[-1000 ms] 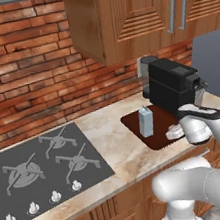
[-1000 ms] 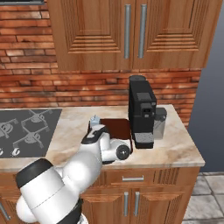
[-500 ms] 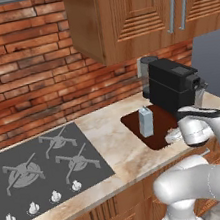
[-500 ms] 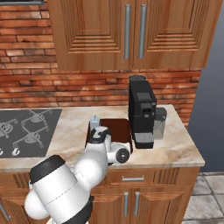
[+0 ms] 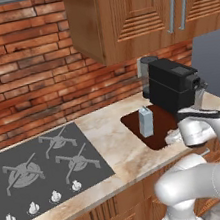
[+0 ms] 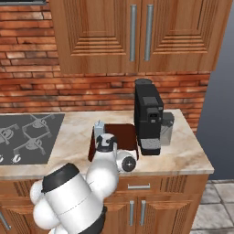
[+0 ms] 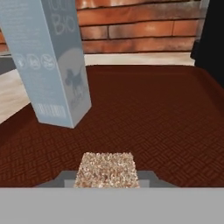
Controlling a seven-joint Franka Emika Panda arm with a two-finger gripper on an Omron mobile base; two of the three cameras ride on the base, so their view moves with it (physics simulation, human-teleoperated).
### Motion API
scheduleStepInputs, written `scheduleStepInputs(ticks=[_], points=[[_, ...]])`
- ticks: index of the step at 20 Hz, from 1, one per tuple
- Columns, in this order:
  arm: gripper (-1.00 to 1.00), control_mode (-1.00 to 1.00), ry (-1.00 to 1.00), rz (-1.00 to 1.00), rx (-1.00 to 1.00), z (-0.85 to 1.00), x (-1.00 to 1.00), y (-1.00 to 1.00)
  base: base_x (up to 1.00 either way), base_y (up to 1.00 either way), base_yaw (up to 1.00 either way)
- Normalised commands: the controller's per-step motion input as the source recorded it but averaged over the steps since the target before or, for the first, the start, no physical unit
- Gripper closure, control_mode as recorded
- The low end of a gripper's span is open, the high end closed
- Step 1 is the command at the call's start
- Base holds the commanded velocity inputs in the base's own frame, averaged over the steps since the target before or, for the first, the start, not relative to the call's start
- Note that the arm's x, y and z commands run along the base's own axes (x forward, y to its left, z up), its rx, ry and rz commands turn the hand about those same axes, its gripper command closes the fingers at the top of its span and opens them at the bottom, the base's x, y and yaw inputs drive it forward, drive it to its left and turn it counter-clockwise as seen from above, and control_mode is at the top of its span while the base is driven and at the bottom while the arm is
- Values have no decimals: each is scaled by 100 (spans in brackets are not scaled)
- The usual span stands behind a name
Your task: Take out the milk from the fridge and place it on the tray on the counter. Then take the sugar cube near the tray and place it in the tray.
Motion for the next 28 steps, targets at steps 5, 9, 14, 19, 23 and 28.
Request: scheduleStepInputs(ticks=[5, 9, 14, 19, 23, 28], points=[[100, -100, 0, 0, 0, 2, 33, 0, 0, 0, 0], [100, -100, 0, 0, 0, 0, 44, 0, 0, 0, 0], [100, -100, 0, 0, 0, -3, 34, 0, 0, 0, 0], [100, -100, 0, 0, 0, -28, 8, 0, 0, 0, 0], [100, -100, 0, 0, 0, -22, 0, 0, 0, 0, 0], [-100, -100, 0, 0, 0, -5, -1, 0, 0, 0, 0]])
